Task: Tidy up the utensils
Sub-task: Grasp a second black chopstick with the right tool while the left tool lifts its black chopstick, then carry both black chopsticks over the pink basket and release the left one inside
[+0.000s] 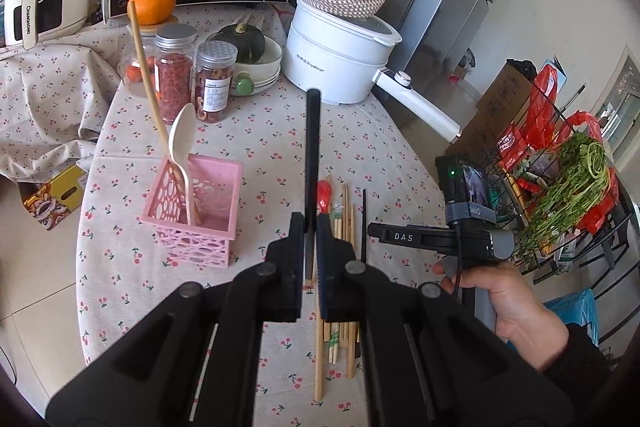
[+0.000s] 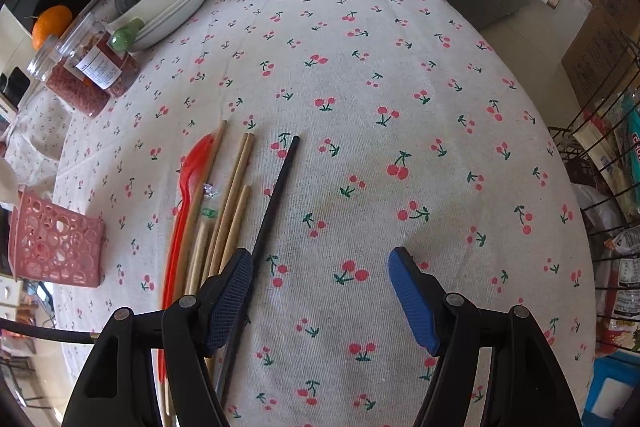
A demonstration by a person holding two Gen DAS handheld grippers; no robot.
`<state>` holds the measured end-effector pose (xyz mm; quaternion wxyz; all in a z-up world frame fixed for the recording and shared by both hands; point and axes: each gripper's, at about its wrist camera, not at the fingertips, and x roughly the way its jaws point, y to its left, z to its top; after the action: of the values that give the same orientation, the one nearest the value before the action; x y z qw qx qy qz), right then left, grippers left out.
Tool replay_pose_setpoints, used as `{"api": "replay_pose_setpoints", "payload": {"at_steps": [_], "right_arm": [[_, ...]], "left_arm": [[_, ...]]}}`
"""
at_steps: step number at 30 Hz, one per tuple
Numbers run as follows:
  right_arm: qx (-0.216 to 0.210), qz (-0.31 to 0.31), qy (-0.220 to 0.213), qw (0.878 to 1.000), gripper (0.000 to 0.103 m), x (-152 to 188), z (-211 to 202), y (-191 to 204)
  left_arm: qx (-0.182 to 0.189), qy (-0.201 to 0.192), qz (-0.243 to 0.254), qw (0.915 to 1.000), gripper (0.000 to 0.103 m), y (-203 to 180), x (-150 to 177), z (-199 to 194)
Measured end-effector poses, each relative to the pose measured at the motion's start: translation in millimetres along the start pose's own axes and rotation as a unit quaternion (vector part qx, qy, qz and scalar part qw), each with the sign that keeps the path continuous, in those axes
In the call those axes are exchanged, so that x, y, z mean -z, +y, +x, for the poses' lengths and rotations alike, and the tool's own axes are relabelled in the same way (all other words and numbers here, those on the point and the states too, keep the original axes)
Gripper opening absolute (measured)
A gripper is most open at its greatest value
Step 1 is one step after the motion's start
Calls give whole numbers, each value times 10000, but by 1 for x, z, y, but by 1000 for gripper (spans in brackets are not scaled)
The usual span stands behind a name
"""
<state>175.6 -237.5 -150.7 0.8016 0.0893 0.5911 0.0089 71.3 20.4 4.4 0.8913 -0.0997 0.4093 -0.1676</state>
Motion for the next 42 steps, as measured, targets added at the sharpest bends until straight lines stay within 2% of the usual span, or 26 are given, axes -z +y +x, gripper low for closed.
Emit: {"api": "replay_pose_setpoints", "payload": {"at_steps": [4,7,8,9,13,15,23,28,36,42], "right_arm": [[167,-49,-71,9998,71,-2,5,13],[688,-405,-97,9968,69,0,11,30],[824,-536,-146,9950,60,1,12,36],[772,-518,-154,9955,51,1,11,40],[717,-665,-158,9951,28,5,9,50],[590,-737,-130,9954,11,6,9,54],[38,-498,-295,9983,6,17,-5,37],[-364,-360,-792,9955,6,21,-43,35],[-978,-479,-1794,9777,6,45,-121,41],[-1280,-527,-2446,9597,6,52,-157,48]], "left_arm": [[-42,-57,-24,10000,6,3,1,-4],[-81,-89,-17,9999,6,6,2,-7],[-92,-90,-7,9999,6,7,3,-8],[-104,-92,6,9999,6,8,4,-9],[-128,-124,2,9998,6,13,6,-14],[-121,-160,11,9998,6,13,7,-18],[-88,-333,12,9994,6,12,8,-31],[-79,-497,130,9987,6,9,6,-42],[36,-728,45,9973,6,11,3,-57],[108,-946,-107,9954,6,19,-3,-66]]}}
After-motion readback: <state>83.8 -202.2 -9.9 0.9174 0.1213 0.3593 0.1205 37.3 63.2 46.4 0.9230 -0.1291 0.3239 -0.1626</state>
